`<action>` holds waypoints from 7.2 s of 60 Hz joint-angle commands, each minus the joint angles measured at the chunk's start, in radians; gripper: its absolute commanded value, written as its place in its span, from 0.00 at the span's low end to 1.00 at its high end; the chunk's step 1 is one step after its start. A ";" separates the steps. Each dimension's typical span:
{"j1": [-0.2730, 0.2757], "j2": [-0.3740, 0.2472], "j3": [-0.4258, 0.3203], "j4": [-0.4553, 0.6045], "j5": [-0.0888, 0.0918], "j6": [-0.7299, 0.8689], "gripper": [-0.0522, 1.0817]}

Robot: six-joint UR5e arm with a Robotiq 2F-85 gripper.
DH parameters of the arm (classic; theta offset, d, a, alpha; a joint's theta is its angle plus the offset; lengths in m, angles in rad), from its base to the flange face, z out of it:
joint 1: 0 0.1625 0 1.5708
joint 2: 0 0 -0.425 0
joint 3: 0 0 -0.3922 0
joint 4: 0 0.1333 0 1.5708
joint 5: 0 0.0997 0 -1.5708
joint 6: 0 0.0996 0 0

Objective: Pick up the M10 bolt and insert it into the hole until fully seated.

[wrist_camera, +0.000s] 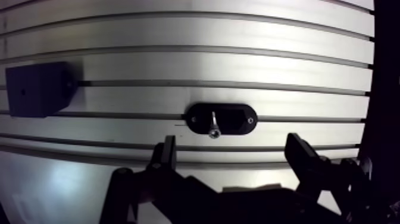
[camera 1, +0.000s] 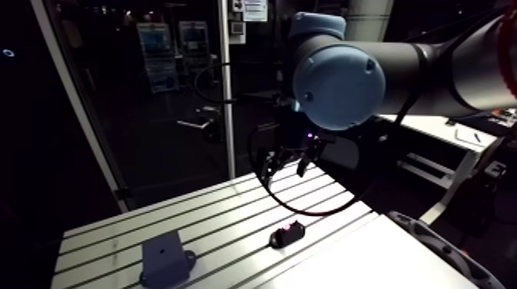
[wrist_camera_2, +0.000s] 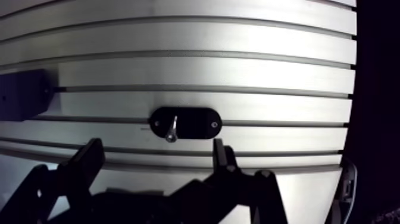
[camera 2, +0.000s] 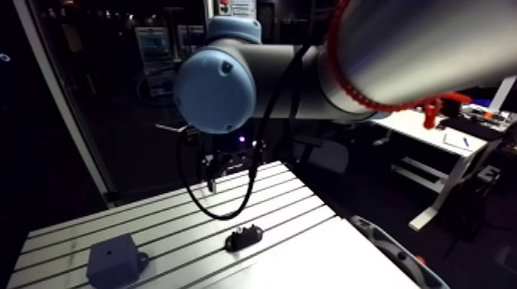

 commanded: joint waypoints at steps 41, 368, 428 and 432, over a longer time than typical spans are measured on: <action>-0.013 0.045 0.122 -0.144 -0.025 -0.001 0.32; -0.012 0.083 0.212 -0.346 -0.028 0.010 0.88; 0.094 0.024 -0.264 0.338 -0.027 0.178 1.00; 0.104 0.029 -0.287 0.369 -0.028 0.184 1.00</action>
